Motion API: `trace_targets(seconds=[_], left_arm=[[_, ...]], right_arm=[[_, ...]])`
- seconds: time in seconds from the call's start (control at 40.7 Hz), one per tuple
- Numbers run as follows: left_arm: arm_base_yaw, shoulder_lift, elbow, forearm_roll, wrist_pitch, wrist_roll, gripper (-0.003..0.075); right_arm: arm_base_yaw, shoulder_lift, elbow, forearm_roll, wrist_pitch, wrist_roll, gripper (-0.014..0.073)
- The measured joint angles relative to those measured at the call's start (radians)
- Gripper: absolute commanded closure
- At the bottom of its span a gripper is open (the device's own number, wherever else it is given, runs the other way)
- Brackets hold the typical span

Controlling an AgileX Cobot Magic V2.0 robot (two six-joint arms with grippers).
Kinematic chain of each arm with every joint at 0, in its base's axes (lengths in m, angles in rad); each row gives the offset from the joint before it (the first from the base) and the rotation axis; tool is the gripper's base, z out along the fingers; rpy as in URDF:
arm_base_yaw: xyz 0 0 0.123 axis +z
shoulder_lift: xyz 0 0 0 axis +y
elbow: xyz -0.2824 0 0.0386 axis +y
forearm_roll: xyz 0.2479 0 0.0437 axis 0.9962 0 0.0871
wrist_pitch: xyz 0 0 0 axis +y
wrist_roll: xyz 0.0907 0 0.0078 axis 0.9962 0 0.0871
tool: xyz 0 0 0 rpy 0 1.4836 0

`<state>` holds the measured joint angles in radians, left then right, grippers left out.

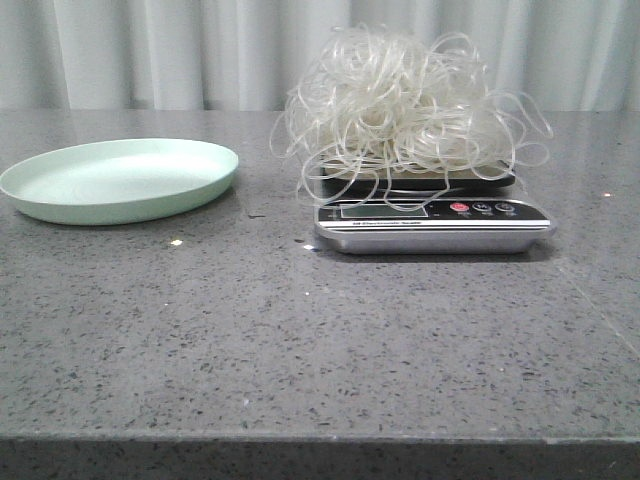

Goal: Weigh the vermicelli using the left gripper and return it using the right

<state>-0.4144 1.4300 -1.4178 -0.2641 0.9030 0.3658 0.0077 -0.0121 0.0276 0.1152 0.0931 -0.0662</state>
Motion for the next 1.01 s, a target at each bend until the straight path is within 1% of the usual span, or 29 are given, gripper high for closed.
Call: trace_targets(seconds=[0.049,0.098,0.344,0.54,0.737,0.909,1.007], left_arm=[[0.021,-0.037,0.026,0.010,-0.008,-0.021,0.0567],[0.045,-0.078,0.058,0.017,-0.022,-0.033,0.0587],[0.194,-0.352,0.306,0.027,-0.133,-0.047,0.0583],[0.276,-0.564,0.500,0.027,-0.234,-0.049,0.0583],[0.297,-0.748,0.702,0.027,-0.354,-0.049,0.0583],[0.297,-0.862,0.854,0.027,-0.474,-0.049,0.0584],[0.297,-0.906,0.914,0.027,-0.521,-0.049,0.0583]], right_arm=[[0.000,0.000,0.000,0.000,0.000,0.000,0.0442],[0.000,0.000,0.000,0.000,0.000,0.000,0.0442],[0.000,0.000,0.000,0.000,-0.002,0.000,0.0442],[0.000,0.000,0.000,0.000,-0.023,0.000,0.0442],[0.000,0.000,0.000,0.000,-0.024,0.000,0.0442],[0.000,0.000,0.000,0.002,-0.025,0.000,0.0442],[0.000,0.000,0.000,0.048,-0.027,0.000,0.0442]])
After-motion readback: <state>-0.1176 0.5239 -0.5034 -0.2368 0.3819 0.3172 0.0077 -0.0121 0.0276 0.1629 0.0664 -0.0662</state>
